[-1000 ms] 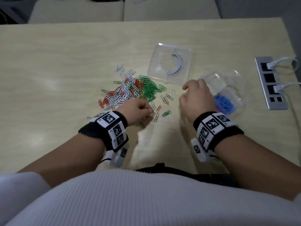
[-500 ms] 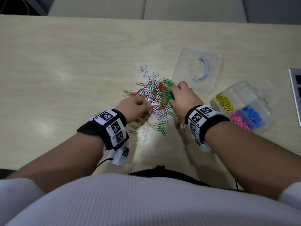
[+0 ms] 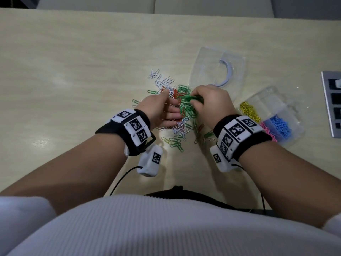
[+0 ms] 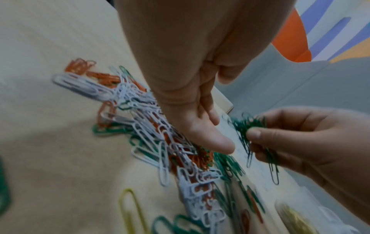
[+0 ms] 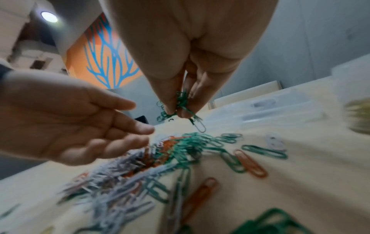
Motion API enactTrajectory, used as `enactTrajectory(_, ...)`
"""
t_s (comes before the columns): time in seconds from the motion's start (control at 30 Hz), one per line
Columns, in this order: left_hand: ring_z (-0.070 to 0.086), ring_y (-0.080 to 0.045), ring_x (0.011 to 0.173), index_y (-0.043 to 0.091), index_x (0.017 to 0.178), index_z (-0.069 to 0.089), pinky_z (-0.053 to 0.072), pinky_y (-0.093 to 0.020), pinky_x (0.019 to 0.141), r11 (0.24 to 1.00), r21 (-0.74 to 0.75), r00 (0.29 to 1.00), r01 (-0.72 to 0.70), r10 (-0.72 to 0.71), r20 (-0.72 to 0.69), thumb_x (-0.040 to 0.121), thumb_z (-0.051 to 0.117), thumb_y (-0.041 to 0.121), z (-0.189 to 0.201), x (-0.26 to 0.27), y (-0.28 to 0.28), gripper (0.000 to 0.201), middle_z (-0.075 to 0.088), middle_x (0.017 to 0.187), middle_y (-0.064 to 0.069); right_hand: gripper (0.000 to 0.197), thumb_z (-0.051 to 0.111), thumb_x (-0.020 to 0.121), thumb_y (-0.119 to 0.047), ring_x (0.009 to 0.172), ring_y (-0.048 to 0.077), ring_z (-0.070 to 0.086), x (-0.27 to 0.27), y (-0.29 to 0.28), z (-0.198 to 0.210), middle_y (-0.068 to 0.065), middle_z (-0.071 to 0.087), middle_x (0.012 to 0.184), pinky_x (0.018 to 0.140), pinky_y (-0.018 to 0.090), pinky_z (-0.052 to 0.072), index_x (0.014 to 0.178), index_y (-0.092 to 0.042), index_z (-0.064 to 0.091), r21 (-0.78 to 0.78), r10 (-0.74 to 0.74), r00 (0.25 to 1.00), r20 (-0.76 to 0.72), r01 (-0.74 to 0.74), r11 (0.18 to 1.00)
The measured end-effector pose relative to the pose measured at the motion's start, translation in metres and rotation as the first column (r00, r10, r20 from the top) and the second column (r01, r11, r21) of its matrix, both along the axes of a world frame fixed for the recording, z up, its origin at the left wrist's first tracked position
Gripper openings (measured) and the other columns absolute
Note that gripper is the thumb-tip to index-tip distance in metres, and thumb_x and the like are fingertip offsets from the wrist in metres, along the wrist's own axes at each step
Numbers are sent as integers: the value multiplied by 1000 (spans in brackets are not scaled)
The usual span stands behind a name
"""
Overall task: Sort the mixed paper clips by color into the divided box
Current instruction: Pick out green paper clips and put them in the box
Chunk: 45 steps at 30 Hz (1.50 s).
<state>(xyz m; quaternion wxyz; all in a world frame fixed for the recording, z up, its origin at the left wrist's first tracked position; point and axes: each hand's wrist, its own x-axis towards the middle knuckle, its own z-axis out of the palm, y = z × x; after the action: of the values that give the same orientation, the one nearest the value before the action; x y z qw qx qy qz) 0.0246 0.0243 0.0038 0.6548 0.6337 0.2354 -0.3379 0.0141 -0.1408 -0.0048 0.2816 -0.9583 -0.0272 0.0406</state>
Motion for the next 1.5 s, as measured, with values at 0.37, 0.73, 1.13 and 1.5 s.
enactTrajectory(0.37,54,-15,52,10,75,59,46,-21,46,990,-126,984,-59,37,-177,99,44,26,-4,-5,1,33,60,62,-6,21,59,86,-18,89,9,56,-10,17,12,-3,63,101,80,22,43,106,-20,66,195,193,980,48,-198,961)
enactTrajectory(0.73,40,-7,39,11,77,58,34,-13,38,998,-32,971,62,-68,-228,98,49,25,-3,-7,16,28,43,55,1,49,52,86,2,113,30,41,4,-5,-30,8,46,128,90,45,47,130,-17,50,-353,180,965,-191,-239,905)
enactTrajectory(1.13,49,-11,43,10,74,56,47,-19,44,998,-59,974,23,-36,-224,99,47,27,-5,-6,10,32,50,58,-2,20,56,90,-9,99,25,57,4,-22,-16,9,61,109,83,29,45,104,-14,70,-204,-65,991,-121,39,978)
enactTrajectory(1.5,62,-24,57,4,89,58,57,-35,58,989,-129,982,-69,45,-186,99,42,24,-7,-9,1,27,65,70,-13,22,62,85,-16,92,14,58,-16,25,10,-1,66,100,83,23,43,105,-19,71,102,338,941,23,-339,935)
